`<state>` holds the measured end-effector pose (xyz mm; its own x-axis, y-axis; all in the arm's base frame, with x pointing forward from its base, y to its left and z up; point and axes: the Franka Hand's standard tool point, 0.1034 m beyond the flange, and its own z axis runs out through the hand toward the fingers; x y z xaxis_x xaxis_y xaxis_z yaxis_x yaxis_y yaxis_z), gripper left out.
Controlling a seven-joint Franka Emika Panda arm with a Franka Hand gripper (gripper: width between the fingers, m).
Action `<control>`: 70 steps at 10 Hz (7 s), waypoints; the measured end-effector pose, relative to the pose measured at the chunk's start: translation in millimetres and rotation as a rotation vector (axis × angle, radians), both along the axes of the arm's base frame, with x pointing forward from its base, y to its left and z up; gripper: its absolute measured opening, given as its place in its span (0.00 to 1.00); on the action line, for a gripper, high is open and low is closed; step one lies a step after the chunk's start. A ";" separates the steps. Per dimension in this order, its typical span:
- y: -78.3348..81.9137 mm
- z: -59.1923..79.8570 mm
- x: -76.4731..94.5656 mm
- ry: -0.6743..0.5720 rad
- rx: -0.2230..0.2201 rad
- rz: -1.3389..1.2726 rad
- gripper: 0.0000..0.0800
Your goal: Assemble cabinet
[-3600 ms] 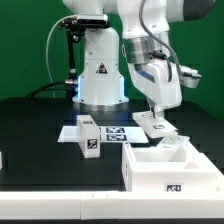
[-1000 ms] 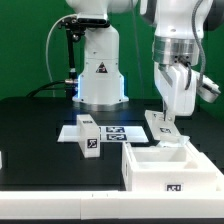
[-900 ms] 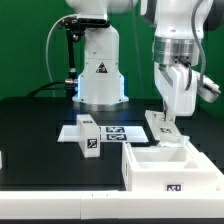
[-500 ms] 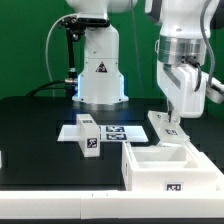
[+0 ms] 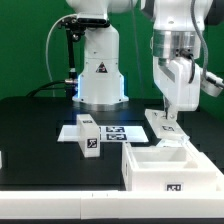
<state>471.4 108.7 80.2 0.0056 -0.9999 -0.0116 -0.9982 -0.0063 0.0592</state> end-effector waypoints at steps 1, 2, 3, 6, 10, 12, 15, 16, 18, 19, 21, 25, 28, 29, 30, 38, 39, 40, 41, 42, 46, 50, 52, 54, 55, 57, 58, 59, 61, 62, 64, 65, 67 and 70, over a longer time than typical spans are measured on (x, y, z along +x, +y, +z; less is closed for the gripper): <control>0.7 -2.3 -1.3 0.004 -0.001 0.002 0.08; 1.2 -2.9 -1.7 0.005 0.003 0.004 0.08; -1.3 -3.9 -1.3 0.006 0.005 0.004 0.08; -9.6 -6.9 1.5 0.008 0.012 -0.031 0.08; -3.8 -7.6 5.4 0.004 0.010 0.000 0.08; -1.3 -8.4 3.3 0.006 0.011 0.029 0.08; 2.0 -10.9 -1.8 0.013 0.010 0.051 0.08; 4.3 -12.0 -4.3 0.016 0.009 0.057 0.08; 6.9 -12.7 -4.8 0.018 0.008 0.063 0.08; 6.1 -11.3 -1.3 0.012 0.009 0.065 0.08; 2.7 -8.1 7.0 0.000 0.010 0.073 0.08; 3.0 -12.1 16.1 -0.005 0.001 0.076 0.08; 4.9 -14.1 36.6 -0.013 0.000 0.037 0.08; 3.2 -13.3 37.7 -0.005 0.006 0.050 0.08; 3.7 -14.0 37.0 -0.004 0.006 0.051 0.08; 2.2 -17.6 94.4 -0.021 -0.025 0.096 0.08; 2.3 -17.6 102.0 -0.031 -0.030 0.087 0.08; 3.5 -17.4 107.9 -0.040 -0.036 0.067 0.08; 4.6 -17.4 113.3 -0.046 -0.044 0.049 0.08; 4.4 -18.0 120.5 -0.049 -0.054 0.031 0.08; 3.7 -17.4 121.8 -0.019 -0.060 0.030 0.08; 3.5 -18.2 121.4 -0.019 -0.061 0.029 0.37; 13.4 -0.8 124.2 -0.055 -0.028 0.010 0.77; 19.4 25.2 99.6 -0.083 0.017 0.007 0.94; 21.7 26.6 90.9 -0.074 0.023 0.009 0.98; 21.1 24.3 92.1 -0.073 0.019 0.010 1.00; 21.1 24.0 92.0 -0.073 0.019 0.010 1.00; 21.1 23.8 91.9 -0.073 0.019 0.010 1.00; 21.1 23.7 91.9 -0.073 0.018 0.010 1.00; 21.1 23.7 91.9 -0.072 0.018 0.010 1.00; 21.1 23.7 91.9 -0.072 0.018 0.010 1.00; 21.1 23.7 91.9 -0.072 0.018 0.010 1.00; 21.1 23.7 91.8 -0.072 0.018 0.010 1.00; 21.1 23.7 91.9 -0.072 0.018 0.010 1.00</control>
Offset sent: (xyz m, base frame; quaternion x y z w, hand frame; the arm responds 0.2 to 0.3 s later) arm 0.0100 -0.0238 -0.0062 -0.0103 -0.0091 0.0372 0.9992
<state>563.2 129.8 103.9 0.0171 -0.9994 -0.0292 -0.9998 -0.0167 -0.0134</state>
